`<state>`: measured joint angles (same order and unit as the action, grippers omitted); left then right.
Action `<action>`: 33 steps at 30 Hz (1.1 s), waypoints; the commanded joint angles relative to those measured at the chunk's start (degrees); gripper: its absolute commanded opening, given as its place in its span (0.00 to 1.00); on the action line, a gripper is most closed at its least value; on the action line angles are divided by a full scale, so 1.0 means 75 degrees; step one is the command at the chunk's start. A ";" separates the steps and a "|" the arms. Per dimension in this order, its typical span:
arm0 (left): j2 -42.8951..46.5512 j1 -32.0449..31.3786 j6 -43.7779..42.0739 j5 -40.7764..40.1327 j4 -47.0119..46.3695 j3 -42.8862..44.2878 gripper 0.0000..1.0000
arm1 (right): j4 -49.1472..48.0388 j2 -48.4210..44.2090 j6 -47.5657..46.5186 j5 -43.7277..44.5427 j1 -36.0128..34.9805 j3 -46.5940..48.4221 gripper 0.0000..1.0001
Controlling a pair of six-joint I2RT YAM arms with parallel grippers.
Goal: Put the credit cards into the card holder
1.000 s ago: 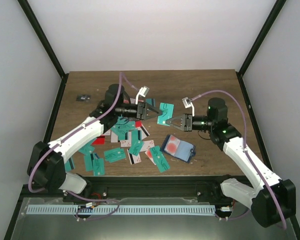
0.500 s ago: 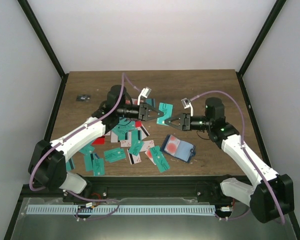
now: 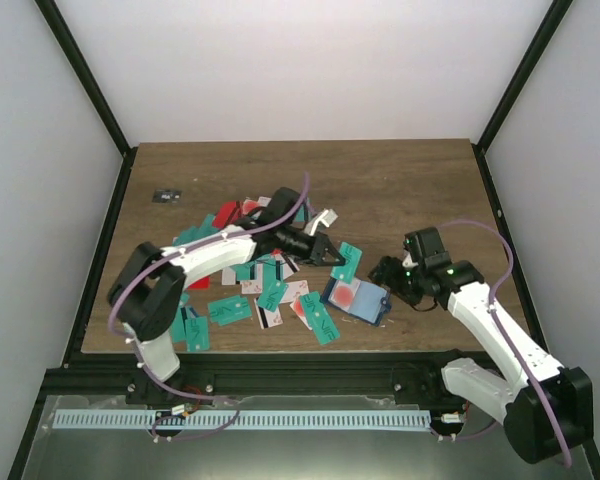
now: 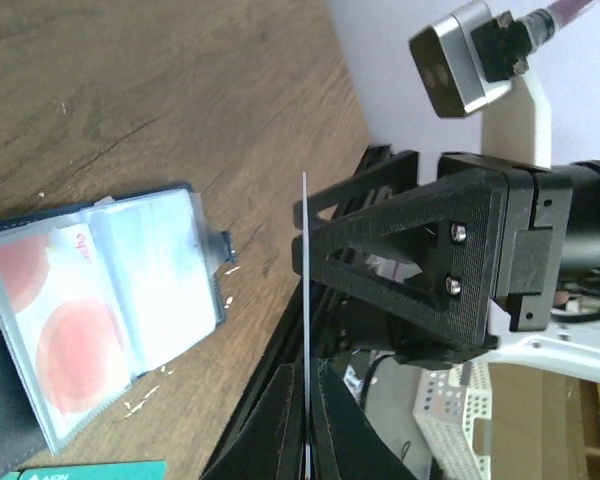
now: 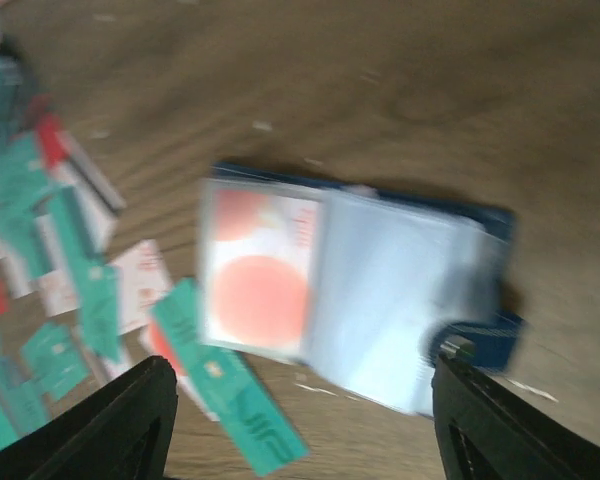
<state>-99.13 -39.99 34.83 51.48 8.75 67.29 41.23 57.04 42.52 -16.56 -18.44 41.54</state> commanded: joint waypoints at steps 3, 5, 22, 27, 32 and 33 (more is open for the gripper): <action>-0.1349 -0.0386 -0.1131 -0.0464 0.1462 0.1242 0.04 | 0.1088 -0.0350 0.1067 0.1384 0.0069 -0.0620 0.67; -0.1649 -0.0419 -0.1210 -0.0536 0.1586 0.1423 0.04 | 0.1026 -0.0361 0.1191 0.1392 0.0076 -0.0882 0.64; -0.2852 -0.0730 -0.1634 -0.0862 0.2150 0.1793 0.04 | -0.0100 -0.0562 0.1242 0.0544 0.0069 -0.2190 0.45; -0.3015 -0.0806 -0.1562 -0.0888 0.2071 0.1832 0.04 | -0.0396 -0.0479 0.1198 0.0384 0.0072 -0.2386 0.42; -0.3108 -0.0844 -0.1562 -0.0889 0.2066 0.1846 0.04 | -0.0609 -0.0302 0.1132 0.0299 0.0072 -0.2510 0.38; -0.3120 -0.0843 -0.1568 -0.0897 0.2058 0.1841 0.04 | -0.0636 -0.0285 0.1132 0.0289 0.0077 -0.2536 0.38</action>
<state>-121.51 -46.02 23.73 45.10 24.75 79.79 38.68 54.41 51.42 -13.72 -18.44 23.18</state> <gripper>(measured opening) 0.041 0.388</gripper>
